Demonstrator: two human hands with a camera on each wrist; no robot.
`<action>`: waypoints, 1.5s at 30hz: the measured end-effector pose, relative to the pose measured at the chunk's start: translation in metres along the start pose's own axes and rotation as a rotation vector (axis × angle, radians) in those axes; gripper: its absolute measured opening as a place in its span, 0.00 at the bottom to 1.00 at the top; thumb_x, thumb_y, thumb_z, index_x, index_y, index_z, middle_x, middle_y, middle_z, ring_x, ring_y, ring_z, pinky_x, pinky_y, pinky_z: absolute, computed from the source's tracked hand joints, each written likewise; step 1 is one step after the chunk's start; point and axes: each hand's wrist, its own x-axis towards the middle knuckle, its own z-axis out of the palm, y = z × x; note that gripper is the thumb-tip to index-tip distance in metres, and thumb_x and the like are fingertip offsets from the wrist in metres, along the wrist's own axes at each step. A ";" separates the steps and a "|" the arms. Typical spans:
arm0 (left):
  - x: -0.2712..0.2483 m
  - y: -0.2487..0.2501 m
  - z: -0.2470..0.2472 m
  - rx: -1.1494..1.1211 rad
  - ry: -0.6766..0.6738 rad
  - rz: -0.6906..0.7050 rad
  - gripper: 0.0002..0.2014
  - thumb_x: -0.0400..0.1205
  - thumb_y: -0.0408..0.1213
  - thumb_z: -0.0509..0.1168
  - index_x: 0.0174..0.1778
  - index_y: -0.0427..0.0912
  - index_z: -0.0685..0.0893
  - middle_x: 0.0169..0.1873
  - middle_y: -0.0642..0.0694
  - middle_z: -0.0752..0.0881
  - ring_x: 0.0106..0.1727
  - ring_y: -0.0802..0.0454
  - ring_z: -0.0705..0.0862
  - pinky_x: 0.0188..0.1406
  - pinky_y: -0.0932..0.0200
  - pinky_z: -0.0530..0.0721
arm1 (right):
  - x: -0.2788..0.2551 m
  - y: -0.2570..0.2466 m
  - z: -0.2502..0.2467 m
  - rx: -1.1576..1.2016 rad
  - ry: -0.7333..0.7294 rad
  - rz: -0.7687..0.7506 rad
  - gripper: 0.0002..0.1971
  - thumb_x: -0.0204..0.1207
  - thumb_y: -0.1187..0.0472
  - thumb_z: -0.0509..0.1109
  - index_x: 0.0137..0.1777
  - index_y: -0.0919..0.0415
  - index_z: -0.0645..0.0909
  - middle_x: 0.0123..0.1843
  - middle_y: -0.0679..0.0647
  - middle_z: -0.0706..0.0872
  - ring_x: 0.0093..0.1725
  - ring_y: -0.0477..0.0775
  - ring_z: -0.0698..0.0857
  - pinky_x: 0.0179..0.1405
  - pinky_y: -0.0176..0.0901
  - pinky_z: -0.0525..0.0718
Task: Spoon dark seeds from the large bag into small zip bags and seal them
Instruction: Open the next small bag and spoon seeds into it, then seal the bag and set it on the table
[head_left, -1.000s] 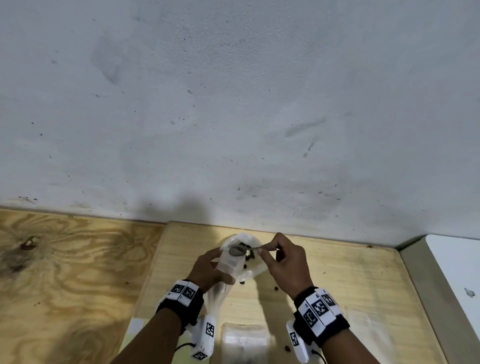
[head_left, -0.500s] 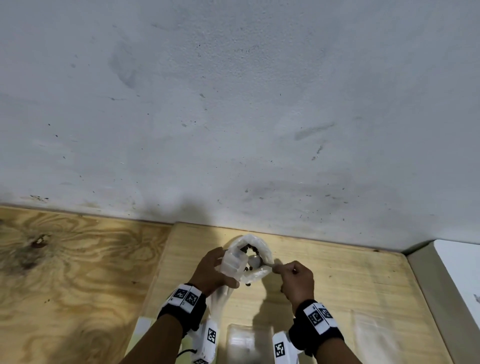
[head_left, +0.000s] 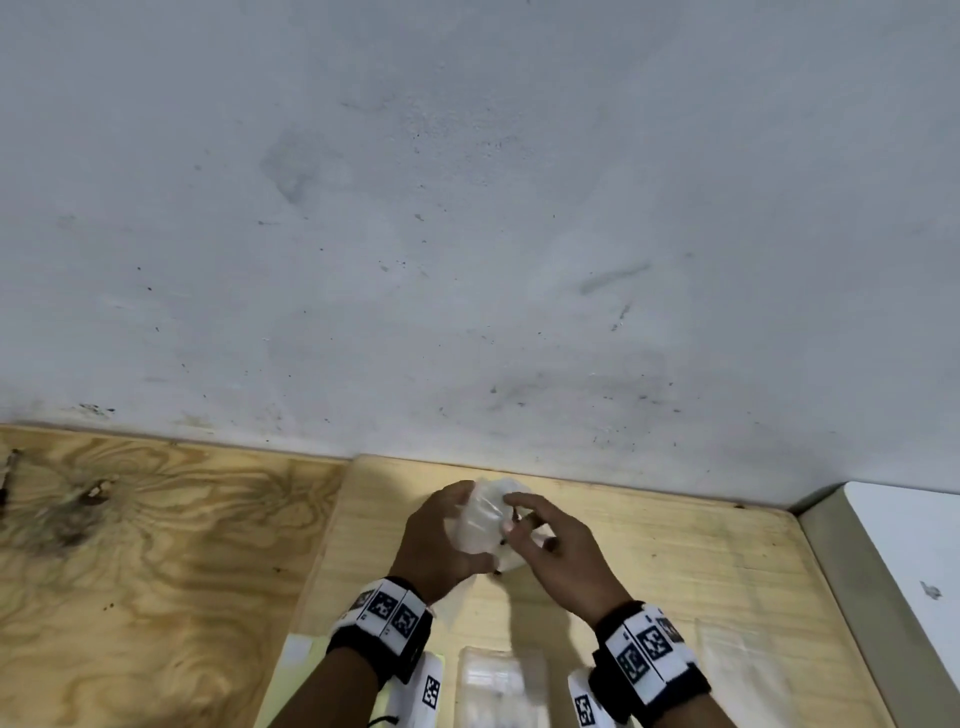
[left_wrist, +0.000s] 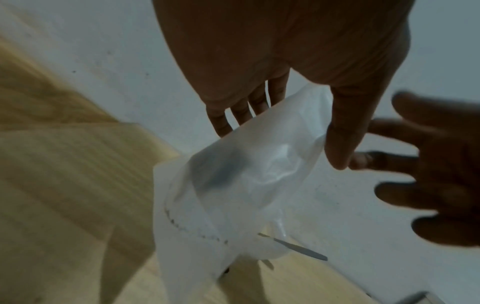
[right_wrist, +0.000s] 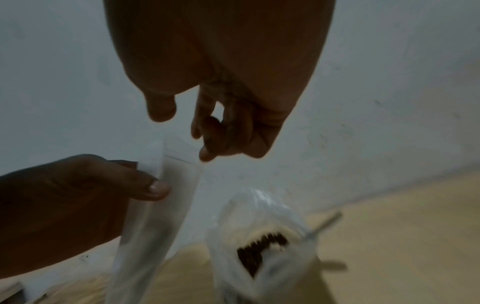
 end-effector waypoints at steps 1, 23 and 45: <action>0.000 0.006 0.002 0.005 -0.003 0.018 0.41 0.49 0.50 0.82 0.61 0.66 0.77 0.56 0.59 0.86 0.56 0.61 0.84 0.46 0.75 0.78 | 0.002 -0.008 -0.001 -0.101 -0.033 -0.006 0.12 0.71 0.36 0.72 0.54 0.33 0.82 0.45 0.39 0.86 0.48 0.39 0.85 0.45 0.37 0.81; -0.002 0.034 0.003 -0.280 0.055 -0.124 0.04 0.80 0.38 0.72 0.45 0.41 0.89 0.36 0.44 0.92 0.39 0.49 0.90 0.45 0.55 0.88 | 0.021 -0.013 -0.011 0.291 0.172 0.161 0.14 0.64 0.60 0.85 0.25 0.54 0.82 0.29 0.44 0.84 0.33 0.47 0.82 0.40 0.41 0.77; -0.008 0.009 0.003 -0.588 0.143 -0.397 0.11 0.81 0.42 0.70 0.48 0.37 0.91 0.49 0.39 0.92 0.52 0.42 0.89 0.57 0.46 0.85 | -0.016 0.009 0.005 0.327 0.241 0.133 0.17 0.65 0.58 0.85 0.43 0.55 0.78 0.38 0.49 0.87 0.38 0.47 0.85 0.35 0.40 0.81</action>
